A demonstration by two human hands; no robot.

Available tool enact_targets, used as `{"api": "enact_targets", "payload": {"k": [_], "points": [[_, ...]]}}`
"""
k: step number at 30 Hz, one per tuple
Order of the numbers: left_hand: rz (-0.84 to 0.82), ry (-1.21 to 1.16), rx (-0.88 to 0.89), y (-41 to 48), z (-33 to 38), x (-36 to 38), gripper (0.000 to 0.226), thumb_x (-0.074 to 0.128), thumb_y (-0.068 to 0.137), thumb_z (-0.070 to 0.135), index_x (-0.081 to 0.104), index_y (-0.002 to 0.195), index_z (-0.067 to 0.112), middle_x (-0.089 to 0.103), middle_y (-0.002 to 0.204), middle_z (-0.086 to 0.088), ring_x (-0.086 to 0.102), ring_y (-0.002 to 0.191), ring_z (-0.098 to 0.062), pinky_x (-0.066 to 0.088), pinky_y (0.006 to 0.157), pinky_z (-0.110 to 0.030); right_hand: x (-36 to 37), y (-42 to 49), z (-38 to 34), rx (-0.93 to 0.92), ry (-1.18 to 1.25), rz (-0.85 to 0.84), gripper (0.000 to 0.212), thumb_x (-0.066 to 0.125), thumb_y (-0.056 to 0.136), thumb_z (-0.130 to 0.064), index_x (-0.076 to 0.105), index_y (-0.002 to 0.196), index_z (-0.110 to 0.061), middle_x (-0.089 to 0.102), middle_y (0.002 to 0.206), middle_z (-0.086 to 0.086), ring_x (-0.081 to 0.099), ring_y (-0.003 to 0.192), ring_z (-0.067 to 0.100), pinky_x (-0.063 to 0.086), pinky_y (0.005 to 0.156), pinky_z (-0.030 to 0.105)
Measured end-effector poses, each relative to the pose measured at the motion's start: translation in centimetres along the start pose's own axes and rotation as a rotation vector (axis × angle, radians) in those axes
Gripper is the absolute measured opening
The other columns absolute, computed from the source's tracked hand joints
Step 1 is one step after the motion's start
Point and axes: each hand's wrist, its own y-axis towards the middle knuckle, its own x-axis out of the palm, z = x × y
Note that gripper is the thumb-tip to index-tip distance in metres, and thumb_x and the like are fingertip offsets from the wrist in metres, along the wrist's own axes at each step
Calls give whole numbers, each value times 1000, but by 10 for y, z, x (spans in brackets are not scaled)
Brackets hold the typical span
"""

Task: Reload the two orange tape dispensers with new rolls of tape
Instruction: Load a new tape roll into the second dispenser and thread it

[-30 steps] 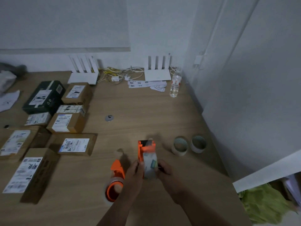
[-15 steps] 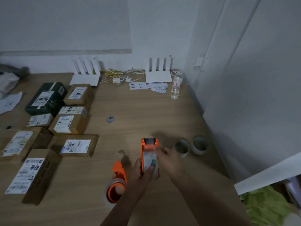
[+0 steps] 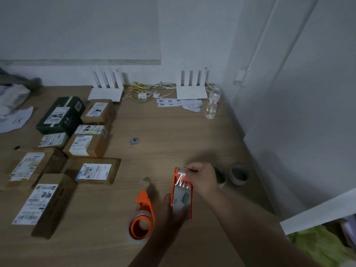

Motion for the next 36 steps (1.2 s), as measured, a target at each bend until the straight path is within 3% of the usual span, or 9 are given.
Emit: {"api": "enact_targets", "payload": {"k": [5, 9, 14, 17, 21, 25, 27, 32, 36], "points": [[12, -15, 4, 3, 5, 0, 41, 72, 74, 39, 62, 107, 17, 71, 94, -13, 69, 84, -29, 57, 74, -53, -3, 16, -17, -31, 83, 84, 14, 77, 75, -18, 74, 62, -21, 72, 61, 1, 63, 58, 11, 56, 64, 45], [61, -49, 12, 6, 5, 0, 32, 69, 80, 37, 65, 104, 16, 72, 93, -11, 71, 85, -24, 59, 78, -48, -7, 19, -40, -9, 207, 47, 18, 75, 78, -12, 72, 62, -18, 65, 55, 3, 56, 51, 12, 50, 54, 32], [125, -60, 5, 4, 6, -1, 32, 66, 78, 48, 67, 88, 17, 71, 80, -16, 68, 74, -32, 55, 68, -53, -4, 17, -33, 5, 159, 46, 19, 79, 72, -21, 72, 55, -22, 64, 48, -1, 57, 52, 13, 54, 61, 43], [175, -41, -38, 1, -2, -3, 42, 60, 75, 54, 66, 81, 12, 71, 74, -17, 68, 68, -33, 54, 60, -50, -7, 20, -43, 6, 197, 84, 17, 81, 70, -28, 75, 63, -14, 66, 52, 6, 54, 49, 9, 48, 53, 35], [168, -60, -78, -3, -10, -3, 44, 65, 82, 56, 68, 100, 16, 72, 100, -19, 71, 92, -35, 61, 75, -52, -17, 30, -55, 32, 245, 81, 20, 77, 75, -10, 70, 57, -12, 63, 54, 3, 55, 52, 12, 47, 53, 28], [223, -76, 9, -11, 12, 0, 29, 75, 77, 44, 69, 85, 17, 76, 79, -10, 73, 68, -22, 58, 54, -26, -27, 48, -58, 135, 277, 64, 16, 63, 79, 6, 70, 70, -6, 62, 60, 7, 53, 48, 12, 45, 45, 21], [225, -97, 35, -15, 22, 1, 34, 70, 72, 50, 69, 83, 17, 74, 77, -13, 72, 68, -25, 58, 58, -35, -30, 55, -64, 138, 304, 16, 8, 61, 84, 7, 66, 78, 5, 60, 60, 8, 51, 46, 9, 43, 40, 16], [267, -107, 121, -23, 39, 2, 29, 61, 76, 46, 65, 80, 17, 67, 73, -20, 66, 67, -34, 54, 58, -52, -34, 62, -72, 189, 309, -115, 7, 63, 88, 1, 64, 81, 0, 53, 55, 5, 46, 43, 6, 40, 42, 14], [295, -80, 145, -25, 43, 2, 27, 58, 78, 45, 63, 78, 19, 64, 70, -20, 65, 62, -33, 53, 51, -46, -32, 64, -71, 250, 322, -164, 24, 59, 90, 5, 61, 67, -4, 50, 52, 5, 45, 43, 7, 37, 40, 13]]}}
